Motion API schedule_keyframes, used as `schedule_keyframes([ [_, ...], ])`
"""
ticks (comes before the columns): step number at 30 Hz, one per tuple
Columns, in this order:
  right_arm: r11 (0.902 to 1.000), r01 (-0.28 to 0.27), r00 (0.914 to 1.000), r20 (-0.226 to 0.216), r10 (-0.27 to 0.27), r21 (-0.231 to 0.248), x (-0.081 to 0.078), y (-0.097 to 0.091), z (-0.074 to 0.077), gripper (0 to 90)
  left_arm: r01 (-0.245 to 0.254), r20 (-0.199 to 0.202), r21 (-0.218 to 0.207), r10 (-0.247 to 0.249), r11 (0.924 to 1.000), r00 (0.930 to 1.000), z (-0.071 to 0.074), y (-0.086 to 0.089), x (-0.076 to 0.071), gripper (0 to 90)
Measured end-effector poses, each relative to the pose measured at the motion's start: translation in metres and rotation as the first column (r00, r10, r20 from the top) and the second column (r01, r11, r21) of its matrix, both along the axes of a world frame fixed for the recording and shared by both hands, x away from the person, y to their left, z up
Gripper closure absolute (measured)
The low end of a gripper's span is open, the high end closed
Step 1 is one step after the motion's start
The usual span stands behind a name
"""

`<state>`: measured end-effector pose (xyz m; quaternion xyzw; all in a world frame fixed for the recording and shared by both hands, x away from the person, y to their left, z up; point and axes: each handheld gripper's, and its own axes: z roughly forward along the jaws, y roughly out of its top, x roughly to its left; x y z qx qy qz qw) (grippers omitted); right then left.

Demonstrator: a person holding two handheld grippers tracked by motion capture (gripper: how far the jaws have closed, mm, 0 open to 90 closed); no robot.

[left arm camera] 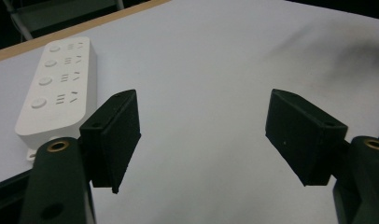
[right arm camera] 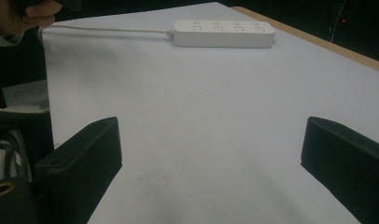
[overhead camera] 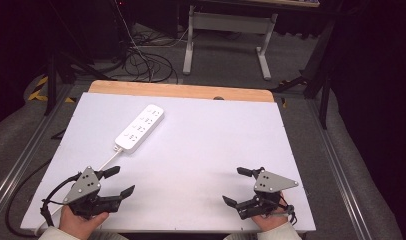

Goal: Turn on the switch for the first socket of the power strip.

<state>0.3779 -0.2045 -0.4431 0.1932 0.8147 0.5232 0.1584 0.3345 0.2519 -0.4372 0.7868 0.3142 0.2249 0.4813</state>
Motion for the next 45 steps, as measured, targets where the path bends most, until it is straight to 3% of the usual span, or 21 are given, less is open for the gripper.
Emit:
schedule_keyframes([
  [7, 1.0, -0.001, 1.0, -0.001, 0.001, 0.001, 0.0, 0.001, 0.0, 5.8, 0.01, 0.026, 0.059, -0.012, 0.9982, 0.9996, 0.005, -0.003, -0.002, 33.3],
  [16, 1.0, -0.003, 1.0, -0.005, 0.003, -0.004, 0.0, 0.002, -0.001, 6.0, 0.026, -0.022, 0.019, -0.026, 0.9995, 0.9994, 0.017, -0.002, 0.004, 35.3],
  [26, 1.0, -0.002, 0.9999, -0.01, 0.001, -0.01, 0.001, 0.002, -0.002, 6.0, 0.023, -0.025, 0.041, -0.022, 0.9989, 0.9995, 0.029, -0.002, 0.012, 35.8],
  [40, 0.9999, -0.004, 0.9999, -0.01, 0.004, -0.016, 0.001, 0.002, -0.002, 6.3, 0.005, -0.035, 0.019, -0.004, 0.9998, 0.9994, 0.04, -0.002, 0.023, 34.9],
  [45, 0.9999, -0.005, 1.0, -0.008, 0.005, -0.015, 0.001, 0.002, -0.002, 6.3, 0.008, -0.036, 0.017, -0.007, 0.9998, 0.9993, 0.043, 0.0, 0.025, 39.3],
])
